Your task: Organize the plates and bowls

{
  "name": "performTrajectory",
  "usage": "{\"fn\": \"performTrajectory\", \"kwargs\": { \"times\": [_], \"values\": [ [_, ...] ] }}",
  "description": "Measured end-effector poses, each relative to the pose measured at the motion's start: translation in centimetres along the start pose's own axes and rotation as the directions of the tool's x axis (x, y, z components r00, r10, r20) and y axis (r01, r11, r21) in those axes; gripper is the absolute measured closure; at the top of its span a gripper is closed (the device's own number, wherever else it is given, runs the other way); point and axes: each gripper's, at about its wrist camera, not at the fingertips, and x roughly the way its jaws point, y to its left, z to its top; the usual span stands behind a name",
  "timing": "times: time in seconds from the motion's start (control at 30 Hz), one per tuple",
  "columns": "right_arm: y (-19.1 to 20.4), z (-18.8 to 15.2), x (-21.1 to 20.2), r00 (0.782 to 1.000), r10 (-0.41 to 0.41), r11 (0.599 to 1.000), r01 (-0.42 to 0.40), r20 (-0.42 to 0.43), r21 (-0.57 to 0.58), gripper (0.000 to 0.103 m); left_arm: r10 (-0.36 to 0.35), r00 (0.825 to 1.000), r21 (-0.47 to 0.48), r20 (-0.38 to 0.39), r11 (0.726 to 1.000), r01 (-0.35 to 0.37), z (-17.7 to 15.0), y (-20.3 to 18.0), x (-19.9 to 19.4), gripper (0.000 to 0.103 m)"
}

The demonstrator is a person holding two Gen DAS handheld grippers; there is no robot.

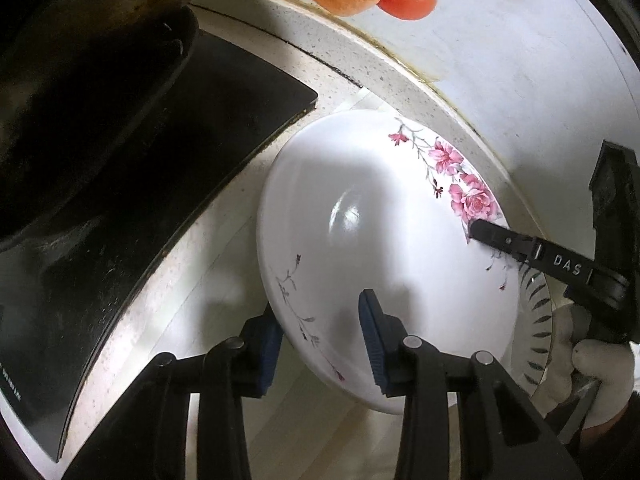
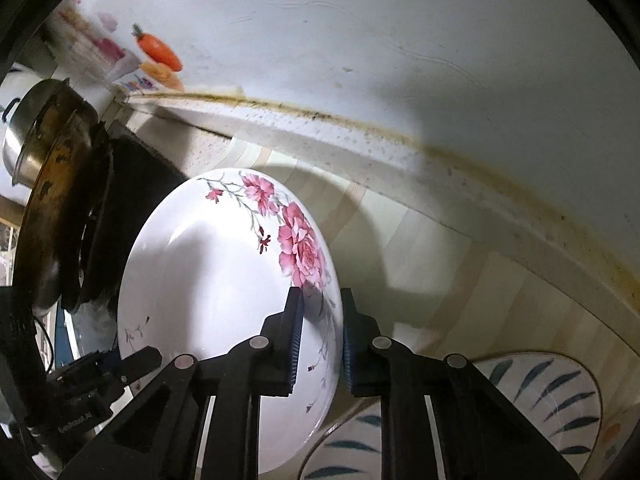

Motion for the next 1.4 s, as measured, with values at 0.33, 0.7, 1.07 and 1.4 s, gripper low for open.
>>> {"fn": "performTrajectory", "kwargs": {
  "times": [0.33, 0.7, 1.07, 1.4],
  "values": [
    [1.1, -2.4, -4.4, 0.999, -0.012, 0.999, 0.014, 0.044, -0.044, 0.084, -0.021, 1.0, 0.038, 0.013, 0.999, 0.02, -2.5, 0.1, -3.5, 0.069],
    [0.1, -8.6, -10.2, 0.993, -0.019, 1.0, 0.02, 0.116, -0.012, 0.084, -0.036, 0.998, 0.151, 0.057, 0.988, 0.027, -5.5, -2.9, -6.9, 0.069],
    [-1.4, -18.3, -19.1, 0.975, -0.05, 0.995, 0.031, 0.214, 0.092, 0.084, -0.081, 0.995, 0.319, 0.065, 0.946, 0.056, -11.0, -7.8, -12.1, 0.069],
    [-2.4, -30.5, -26.0, 0.962, -0.079, 0.981, 0.03, 0.259, 0.19, 0.084, -0.12, 0.992, 0.459, 0.021, 0.883, 0.097, -17.3, -11.2, -15.0, 0.069]
  ]
}}
